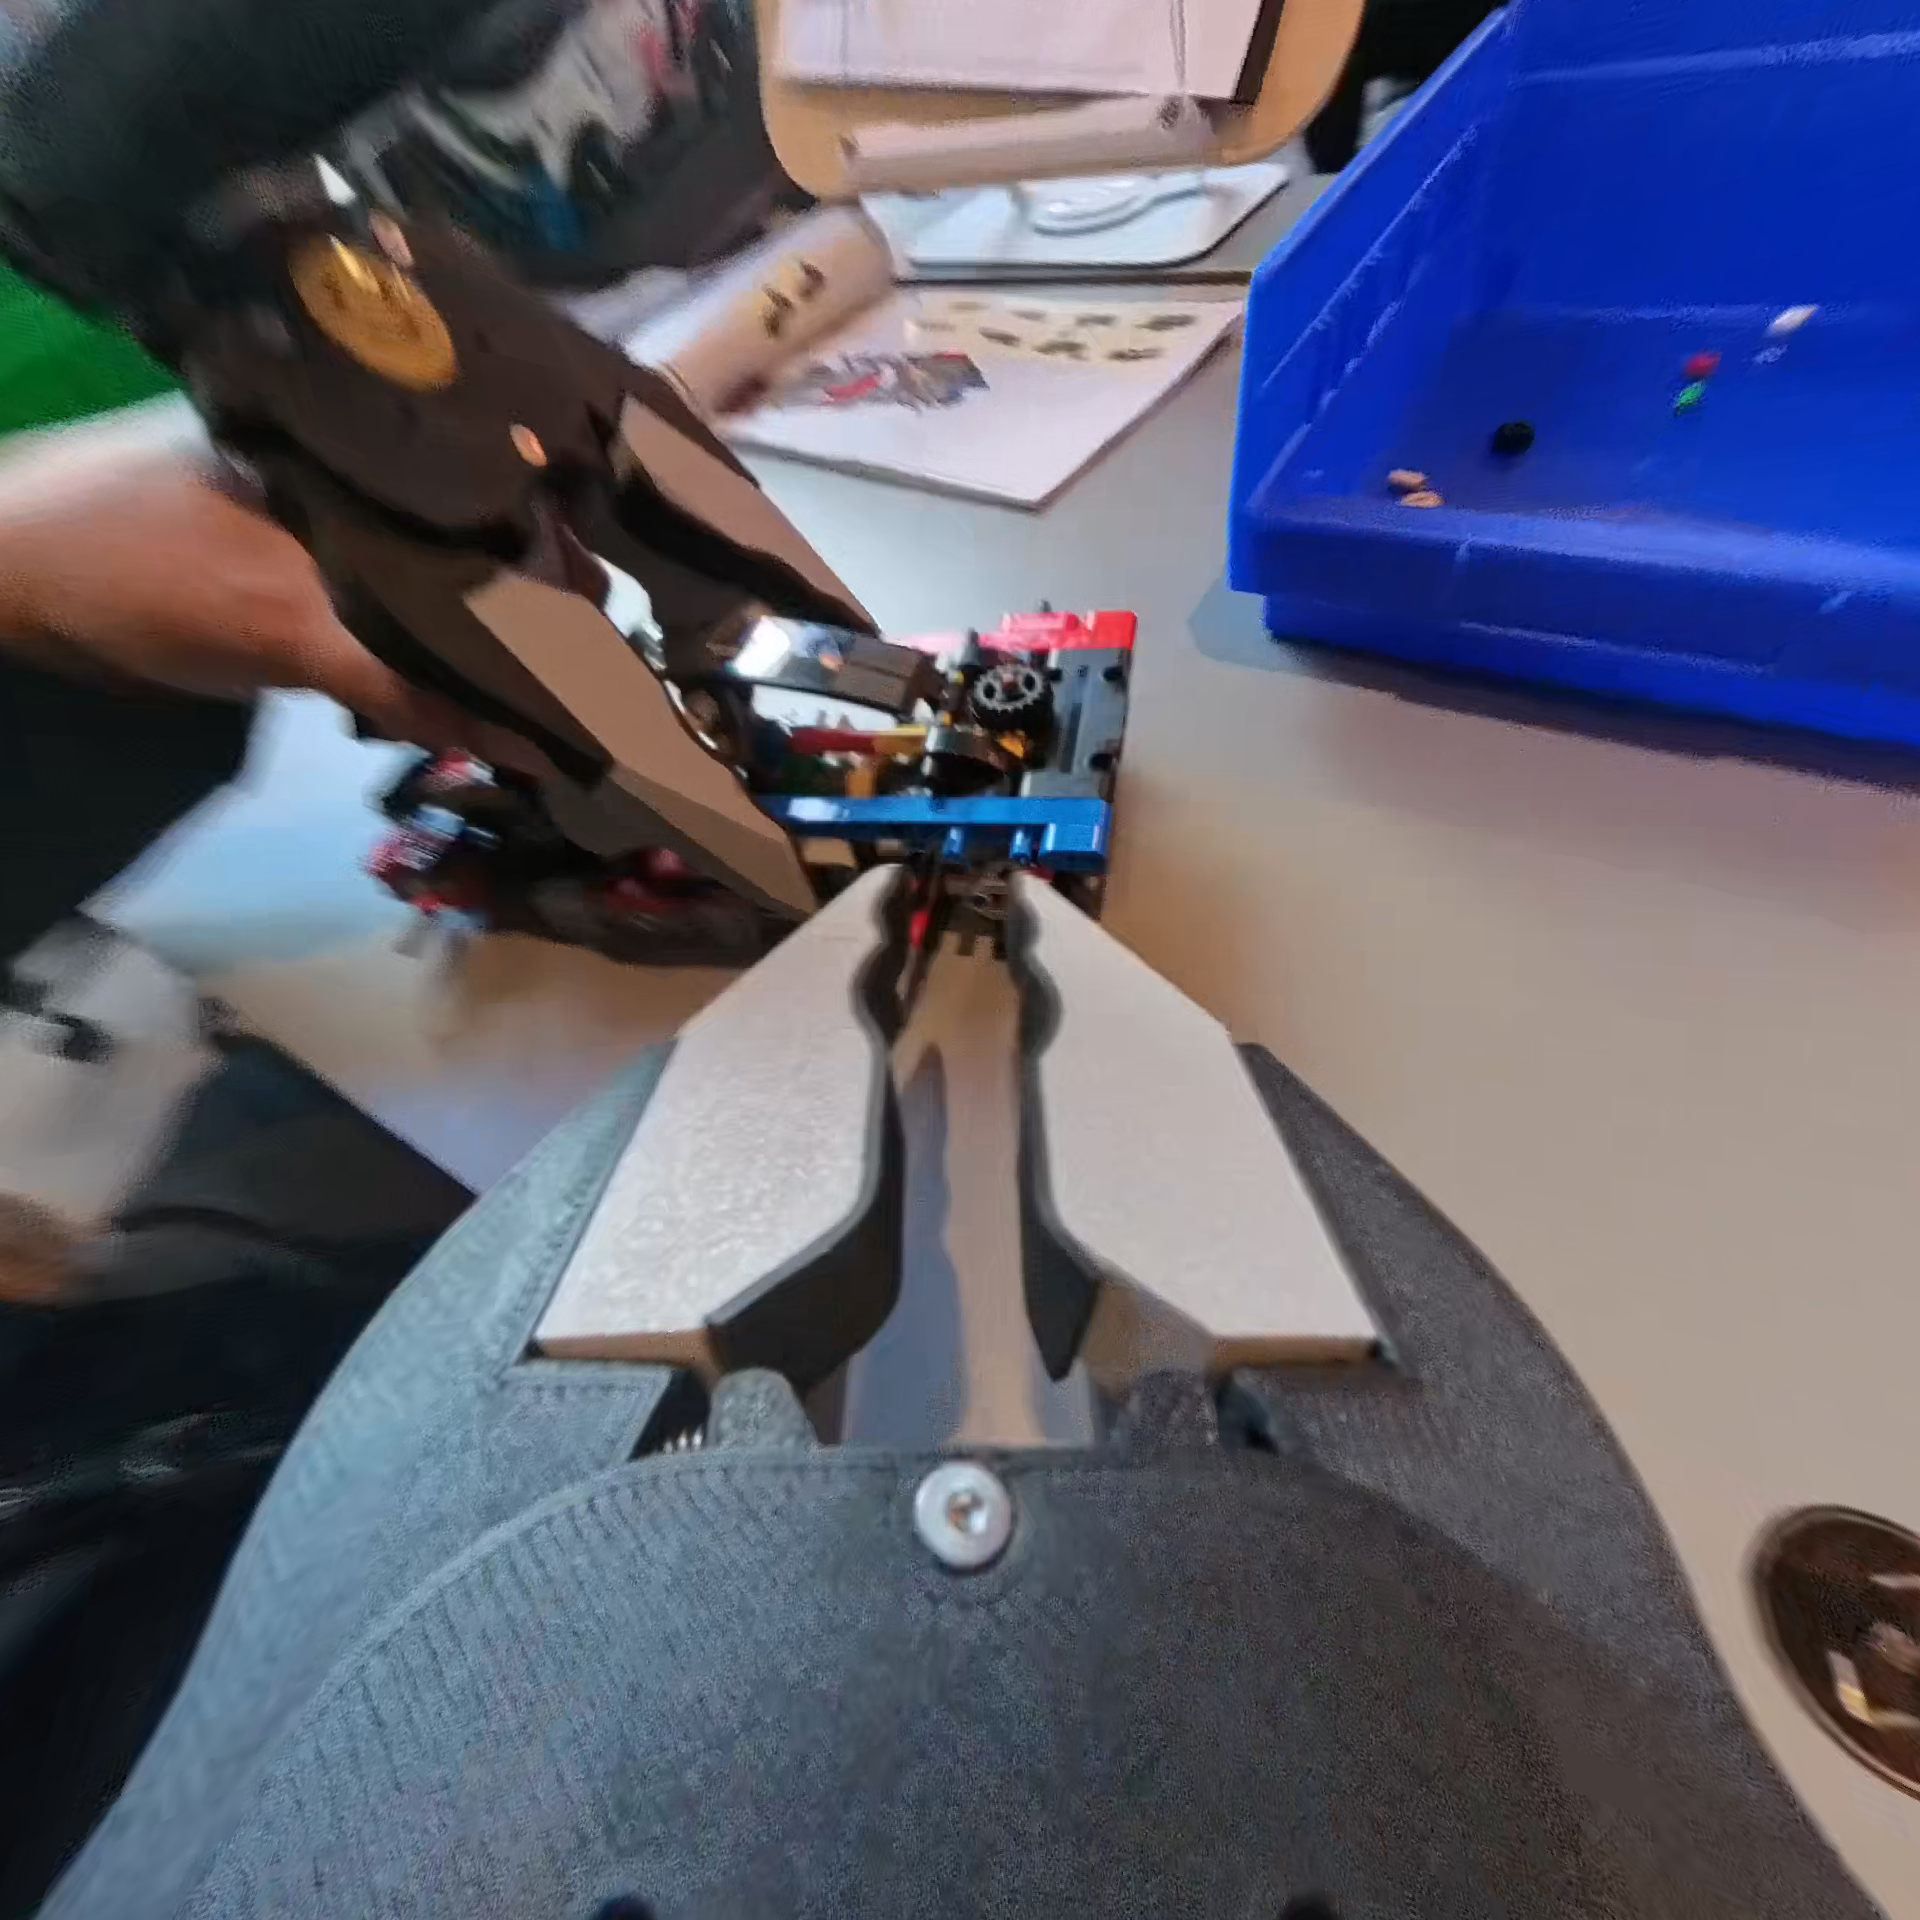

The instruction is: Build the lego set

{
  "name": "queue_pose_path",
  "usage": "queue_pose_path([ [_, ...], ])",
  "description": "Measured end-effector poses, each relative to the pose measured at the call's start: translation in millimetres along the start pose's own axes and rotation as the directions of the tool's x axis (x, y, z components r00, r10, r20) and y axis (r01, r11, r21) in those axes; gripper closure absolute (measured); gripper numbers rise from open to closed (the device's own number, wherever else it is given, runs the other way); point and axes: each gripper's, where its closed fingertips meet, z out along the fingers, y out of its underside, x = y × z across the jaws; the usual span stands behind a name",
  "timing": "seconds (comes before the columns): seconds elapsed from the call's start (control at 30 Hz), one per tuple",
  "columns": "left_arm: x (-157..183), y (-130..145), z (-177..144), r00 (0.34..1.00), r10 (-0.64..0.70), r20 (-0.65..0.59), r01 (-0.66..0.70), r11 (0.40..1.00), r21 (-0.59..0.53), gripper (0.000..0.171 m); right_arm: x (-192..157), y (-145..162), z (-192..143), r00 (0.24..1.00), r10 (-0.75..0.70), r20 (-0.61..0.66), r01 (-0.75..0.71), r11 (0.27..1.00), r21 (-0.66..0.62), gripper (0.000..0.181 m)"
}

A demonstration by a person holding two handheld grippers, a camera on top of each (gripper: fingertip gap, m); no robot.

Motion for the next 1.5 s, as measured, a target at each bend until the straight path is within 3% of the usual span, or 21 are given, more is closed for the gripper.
queue_pose_path([
  [0.03,-2,1,-4,1.0,0.012,0.02,-0.012,1.0,0.0,0.079,-1,-5,-4,0.996,0.073,0.06,-0.074,0.997,0.009,0.156],
  [0.1,-6,0,-16,0.996,0.047,0.07,-0.047,0.999,0.006,0.081,-3,-11,-11,0.974,0.168,0.149,-0.171,0.985,0.009,0.153],
  [0.23,-5,-14,-58,0.976,0.107,0.188,-0.124,0.989,0.079,0.085,-6,-9,-14,0.962,0.21,0.173,-0.208,0.978,-0.033,0.14],
  [0.37,43,-43,-85,0.958,0.262,0.114,-0.281,0.94,0.197,0.095,-23,-12,-10,0.927,0.276,0.255,-0.265,0.961,-0.076,0.124],
  [0.47,94,-59,-80,0.903,0.428,0.024,-0.42,0.873,0.247,0.114,-43,-12,-4,0.893,0.312,0.325,-0.287,0.95,-0.121,0.11],
  [0.57,115,-57,-63,0.851,0.524,-0.024,-0.507,0.834,0.217,0.134,-54,-13,-1,0.89,0.3,0.342,-0.265,0.953,-0.145,0.103],
  [0.63,117,-57,-59,0.848,0.529,-0.023,-0.511,0.83,0.221,0.15,-54,-12,-3,0.908,0.266,0.324,-0.23,0.962,-0.147,0.108],
  [0.8,130,-53,-66,0.814,0.577,-0.06,-0.542,0.793,0.278,0.153,-57,-8,-4,0.901,0.24,0.362,-0.195,0.968,-0.156,0.08],
  [0.9,131,-45,-61,0.793,0.605,-0.067,-0.573,0.779,0.254,0.154,-63,-6,-3,0.896,0.175,0.409,-0.13,0.982,-0.136,0.095],
  [1.0,132,-35,-60,0.783,0.612,-0.111,-0.573,0.78,0.252,0.154,-65,-4,2,0.911,0.087,0.404,-0.042,0.992,-0.12,0.094],
  [1.1,147,-36,-74,0.796,0.554,-0.243,-0.46,0.815,0.352,0.155,-79,-10,-1,0.861,0.07,0.504,-0.043,0.997,-0.066,0.084],
  [1.17,149,-37,-79,0.809,0.515,-0.284,-0.396,0.834,0.385,0.155,-98,-15,-10,0.79,0.044,0.611,-0.032,0.999,-0.03,0.115],
  [1.23,150,-29,-75,0.792,0.561,-0.243,-0.459,0.808,0.371,0.154,-108,-10,-14,0.772,-0.075,0.631,0.08,0.997,0.021,0.144],
  [1.33,141,-16,-64,0.804,0.556,-0.211,-0.487,0.82,0.301,0.153,-98,-3,-8,0.835,-0.261,0.484,0.243,0.965,0.102,0.152],
  [1.4,117,-10,-57,0.834,0.531,-0.15,-0.489,0.837,0.245,0.149,-64,-5,-2,0.879,-0.423,0.22,0.405,0.906,0.123,0.148],
  [1.47,89,-7,-55,0.868,0.485,-0.102,-0.458,0.864,0.21,0.146,-25,-7,-1,0.825,-0.561,-0.074,0.565,0.824,0.048,0.155],
  [1.5,74,-7,-54,0.888,0.452,-0.079,-0.431,0.881,0.197,0.145,-15,-7,0,0.809,-0.569,-0.146,0.578,0.816,0.023,0.157],
])
